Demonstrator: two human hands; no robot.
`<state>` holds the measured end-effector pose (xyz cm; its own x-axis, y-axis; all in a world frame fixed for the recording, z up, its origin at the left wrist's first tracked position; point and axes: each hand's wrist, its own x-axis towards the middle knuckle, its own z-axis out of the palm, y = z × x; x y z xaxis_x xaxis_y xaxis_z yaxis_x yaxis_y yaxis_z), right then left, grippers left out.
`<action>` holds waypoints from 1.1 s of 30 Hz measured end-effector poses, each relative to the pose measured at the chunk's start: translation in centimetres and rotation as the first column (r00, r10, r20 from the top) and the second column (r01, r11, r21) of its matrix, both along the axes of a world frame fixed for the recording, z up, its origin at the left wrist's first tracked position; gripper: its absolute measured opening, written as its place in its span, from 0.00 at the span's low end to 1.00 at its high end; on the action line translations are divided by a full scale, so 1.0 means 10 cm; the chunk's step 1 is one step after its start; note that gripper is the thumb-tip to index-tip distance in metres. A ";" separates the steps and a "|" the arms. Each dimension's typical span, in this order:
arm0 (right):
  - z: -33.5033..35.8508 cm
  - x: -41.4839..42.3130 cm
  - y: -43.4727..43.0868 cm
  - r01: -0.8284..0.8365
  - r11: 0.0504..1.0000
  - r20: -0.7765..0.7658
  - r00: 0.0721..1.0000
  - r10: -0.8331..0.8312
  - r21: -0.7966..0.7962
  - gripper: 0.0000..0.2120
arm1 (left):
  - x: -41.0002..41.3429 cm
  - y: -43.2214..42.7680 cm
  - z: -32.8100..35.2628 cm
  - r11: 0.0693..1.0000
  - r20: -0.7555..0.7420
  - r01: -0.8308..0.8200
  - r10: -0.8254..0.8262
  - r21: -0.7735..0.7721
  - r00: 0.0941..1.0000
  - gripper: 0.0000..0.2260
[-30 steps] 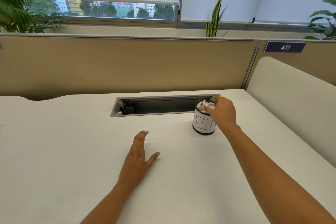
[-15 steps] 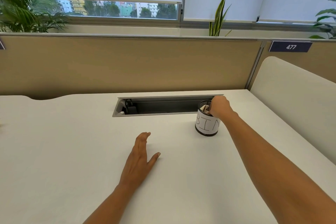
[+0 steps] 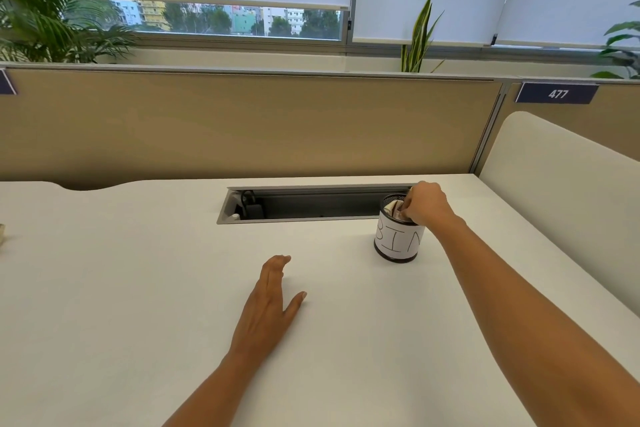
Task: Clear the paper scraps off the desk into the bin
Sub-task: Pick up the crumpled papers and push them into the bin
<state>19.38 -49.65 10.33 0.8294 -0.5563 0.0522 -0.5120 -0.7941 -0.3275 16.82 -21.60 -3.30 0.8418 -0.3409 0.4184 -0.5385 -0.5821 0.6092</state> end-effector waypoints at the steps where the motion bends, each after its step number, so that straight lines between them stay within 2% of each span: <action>1: 0.00 -0.01 0.00 0.009 1.000 0.026 1.000 -0.009 0.008 0.12 | 0.00 0.00 0.00 1.000 -0.002 0.001 -0.001 0.000 1.000 0.25; 7: -0.02 -0.12 -0.02 0.030 0.999 0.157 0.987 -0.036 0.039 0.06 | -0.01 -0.01 0.01 1.000 -0.011 0.005 -0.005 0.004 1.000 0.24; 14: -0.09 -0.22 -0.09 0.020 0.994 0.350 0.935 -0.058 0.112 0.06 | -0.01 0.00 0.01 1.000 0.001 -0.008 0.008 0.025 1.000 0.23; 22: -0.29 -0.49 0.15 -0.076 0.988 0.526 0.850 -0.006 0.135 0.06 | -0.04 -0.01 0.02 0.988 -0.055 -0.048 0.056 0.147 0.997 0.25; 30: -0.70 -0.87 0.57 -0.136 0.987 0.552 0.831 0.067 0.085 0.10 | -0.16 0.05 0.00 0.972 -0.099 -0.066 0.091 0.227 0.991 0.22; 33: -0.96 -1.03 0.77 -0.191 0.974 0.483 0.868 0.110 0.121 0.09 | -0.25 0.11 -0.01 0.957 -0.119 -0.089 0.126 0.277 0.985 0.22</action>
<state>9.07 -41.92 0.73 0.8025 -0.4608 0.3790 -0.1434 -0.7656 -0.6272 14.31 -20.53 -3.40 0.9216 -0.3297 0.2047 -0.3881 -0.7845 0.4836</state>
